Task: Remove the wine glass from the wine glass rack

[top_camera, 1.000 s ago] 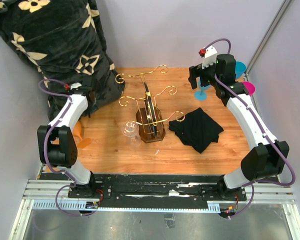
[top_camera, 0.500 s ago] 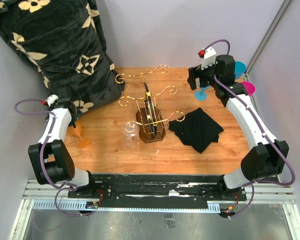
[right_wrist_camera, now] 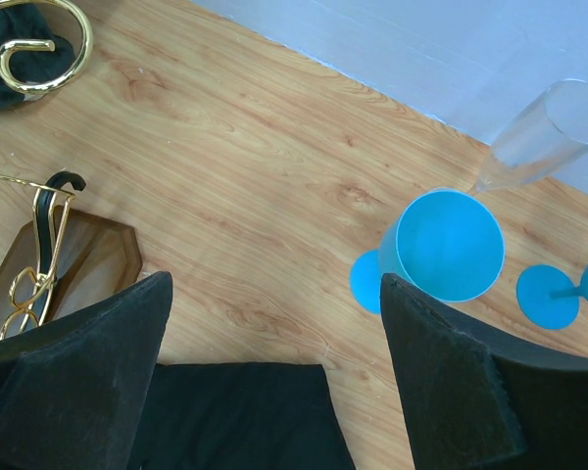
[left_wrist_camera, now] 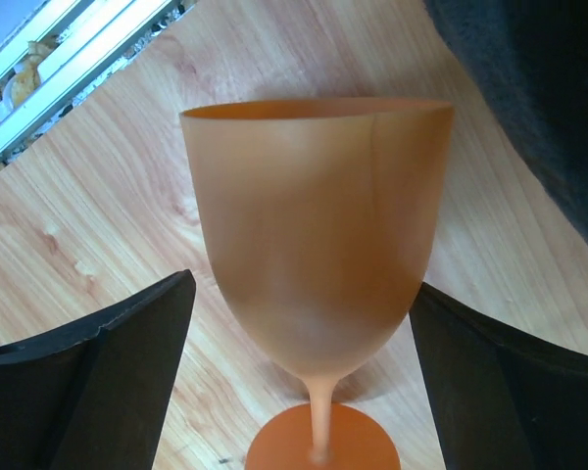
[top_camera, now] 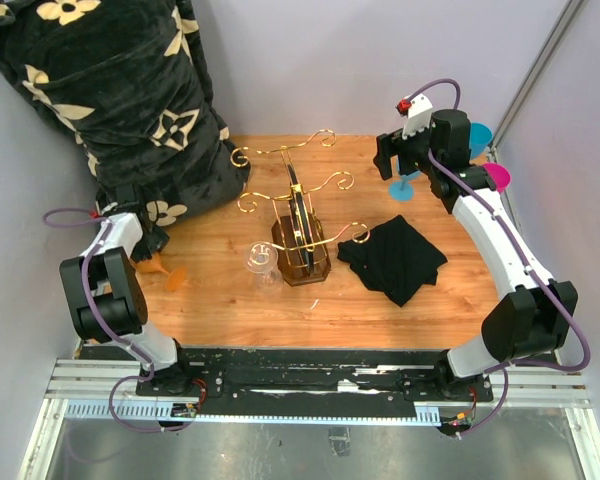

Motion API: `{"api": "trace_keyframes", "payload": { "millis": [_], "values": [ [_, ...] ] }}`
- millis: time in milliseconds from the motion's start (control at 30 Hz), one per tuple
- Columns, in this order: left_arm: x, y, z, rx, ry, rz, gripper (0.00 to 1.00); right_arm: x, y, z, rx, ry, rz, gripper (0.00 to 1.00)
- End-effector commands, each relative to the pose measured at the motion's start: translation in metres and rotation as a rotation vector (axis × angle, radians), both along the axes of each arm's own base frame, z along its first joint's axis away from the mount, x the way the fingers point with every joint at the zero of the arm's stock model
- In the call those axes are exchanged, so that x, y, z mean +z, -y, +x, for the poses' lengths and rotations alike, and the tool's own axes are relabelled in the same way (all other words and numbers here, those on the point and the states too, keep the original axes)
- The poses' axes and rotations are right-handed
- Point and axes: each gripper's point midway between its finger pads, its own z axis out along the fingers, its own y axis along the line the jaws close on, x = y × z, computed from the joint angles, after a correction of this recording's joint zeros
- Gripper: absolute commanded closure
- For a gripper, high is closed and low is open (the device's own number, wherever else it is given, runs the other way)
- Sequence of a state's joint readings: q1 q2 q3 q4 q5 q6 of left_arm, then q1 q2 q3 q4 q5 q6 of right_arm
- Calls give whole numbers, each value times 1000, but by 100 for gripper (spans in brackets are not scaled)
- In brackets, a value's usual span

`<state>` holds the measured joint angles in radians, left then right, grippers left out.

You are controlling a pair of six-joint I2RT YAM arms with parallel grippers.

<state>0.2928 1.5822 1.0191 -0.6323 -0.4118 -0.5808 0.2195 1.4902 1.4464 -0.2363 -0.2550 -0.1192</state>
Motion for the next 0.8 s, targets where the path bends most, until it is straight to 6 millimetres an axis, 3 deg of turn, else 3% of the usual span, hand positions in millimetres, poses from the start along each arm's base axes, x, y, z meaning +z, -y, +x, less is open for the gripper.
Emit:
{"api": "trace_keyframes", "payload": {
  "millis": [0, 200, 567, 767],
  "values": [
    [-6, -12, 7, 12, 7, -2, 5, 14, 4, -2, -6, 35, 30, 13],
    [-15, -17, 10, 33, 23, -55, 5, 11, 3, 0, -3, 27, 31, 13],
    [17, -22, 15, 37, 144, -13, 0, 7, 1, 1, 5, 14, 33, 13],
    [-2, -30, 14, 79, 120, -93, 0, 9, 4, 0, -4, 20, 21, 13]
  ]
}}
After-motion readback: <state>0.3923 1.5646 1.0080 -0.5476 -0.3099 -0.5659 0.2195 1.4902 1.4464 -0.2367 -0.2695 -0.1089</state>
